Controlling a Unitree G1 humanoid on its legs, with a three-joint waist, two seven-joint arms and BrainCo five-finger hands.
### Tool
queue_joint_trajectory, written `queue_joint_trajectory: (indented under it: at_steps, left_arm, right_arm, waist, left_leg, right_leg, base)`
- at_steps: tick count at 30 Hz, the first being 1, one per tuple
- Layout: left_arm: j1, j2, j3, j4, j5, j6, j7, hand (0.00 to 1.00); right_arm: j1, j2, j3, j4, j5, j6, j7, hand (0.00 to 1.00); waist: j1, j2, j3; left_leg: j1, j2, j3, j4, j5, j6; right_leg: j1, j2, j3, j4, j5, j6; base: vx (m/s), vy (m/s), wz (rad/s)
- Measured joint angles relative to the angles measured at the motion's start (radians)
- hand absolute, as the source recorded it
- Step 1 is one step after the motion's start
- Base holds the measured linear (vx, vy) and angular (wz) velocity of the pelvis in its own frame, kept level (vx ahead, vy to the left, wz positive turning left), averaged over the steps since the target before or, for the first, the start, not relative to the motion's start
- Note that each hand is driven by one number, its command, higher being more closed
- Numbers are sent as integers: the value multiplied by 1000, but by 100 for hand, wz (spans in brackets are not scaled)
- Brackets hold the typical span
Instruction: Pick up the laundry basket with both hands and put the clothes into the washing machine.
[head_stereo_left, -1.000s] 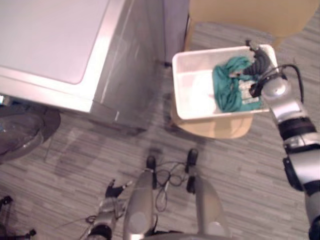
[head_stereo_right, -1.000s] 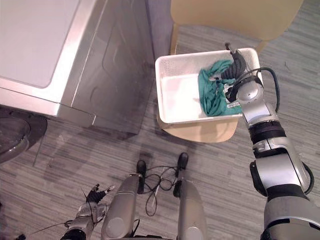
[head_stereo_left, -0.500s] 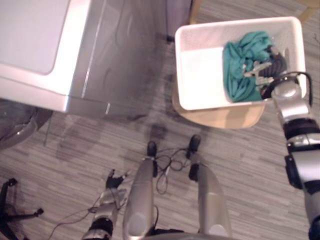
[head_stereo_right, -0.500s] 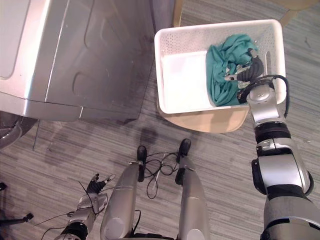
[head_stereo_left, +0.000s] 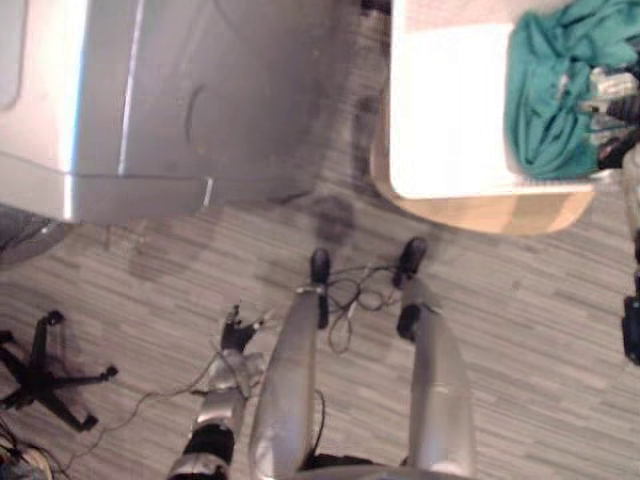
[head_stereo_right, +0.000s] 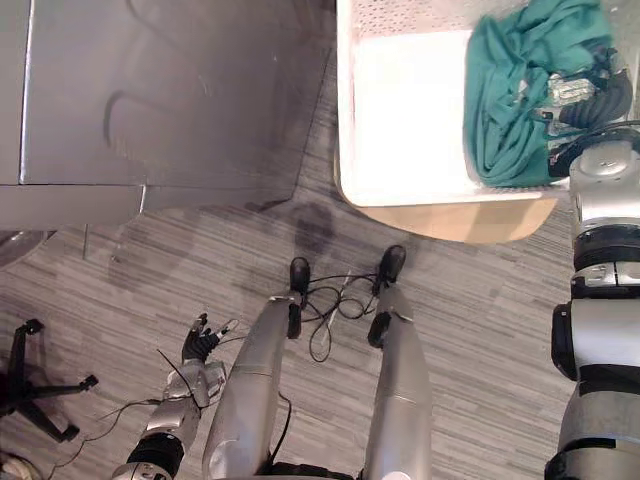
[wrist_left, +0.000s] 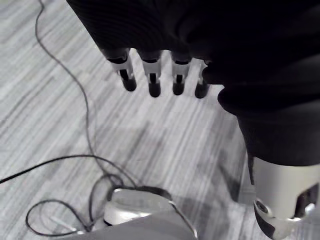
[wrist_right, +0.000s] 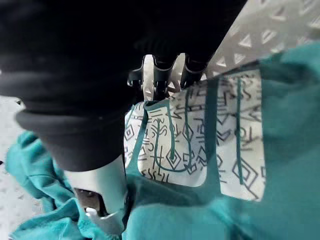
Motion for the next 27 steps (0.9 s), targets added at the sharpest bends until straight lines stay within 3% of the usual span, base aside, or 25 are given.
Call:
queue_joint_trajectory:
  at_steps: [7, 8, 13, 18, 23, 27]
  left_arm:
    - [0, 0, -7, -19, -29, 0, 6, 0]
    - [0, -4, -7, -30, -35, 0, 14, 0]
    - [0, -20, -7, -61, -56, -11, 33, 0]
    - [-1, -30, -5, -73, -84, -21, 40, 0]
    - [-1, -38, 7, -75, -95, -21, 40, 0]
    - [-1, -45, 21, -60, -110, -19, 45, 0]
  right_arm:
    - [-34, -42, 69, 47, -1, 2, -22, 0]
    - [-44, -55, 88, 48, -3, 1, -22, 100]
    - [-70, -107, 118, 57, -24, -1, -45, 100]
    - [-72, -108, 117, 70, -42, -10, -35, 100]
    - [-59, -99, 110, 63, -45, -9, -6, 100]
    - [39, -34, 22, 24, 30, -8, -2, 100]
  waist:
    - [16, 2, 5]
    - [20, 2, 6]
    - [39, 2, 6]
    - [38, 0, 7]
    - [37, -5, 10]
    - [27, -8, 12]
  left_leg:
    - [-76, -5, -17, 41, -4, 7]
    - [-87, -6, -18, 46, -4, 7]
    - [-129, -9, -28, 58, -3, 8]
    - [-138, -15, -48, 74, -3, 8]
    - [-137, -18, -55, 88, -3, 8]
    - [-93, -20, -65, 92, -5, 11]
  right_leg:
    - [-51, -10, -16, 19, -1, 1]
    - [-62, -11, -16, 25, 0, 1]
    - [-99, -18, -26, 38, 0, 1]
    - [-99, -26, -45, 62, -13, 0]
    - [-90, -29, -48, 69, -14, 1]
    - [-32, -31, -67, 67, -18, 2]
  base:
    - [6, 23, 6]
    - [0, 0, 0]
    - [13, 2, 2]
    - [46, 7, 10]
    - [42, 6, 3]
    - [33, 6, 12]
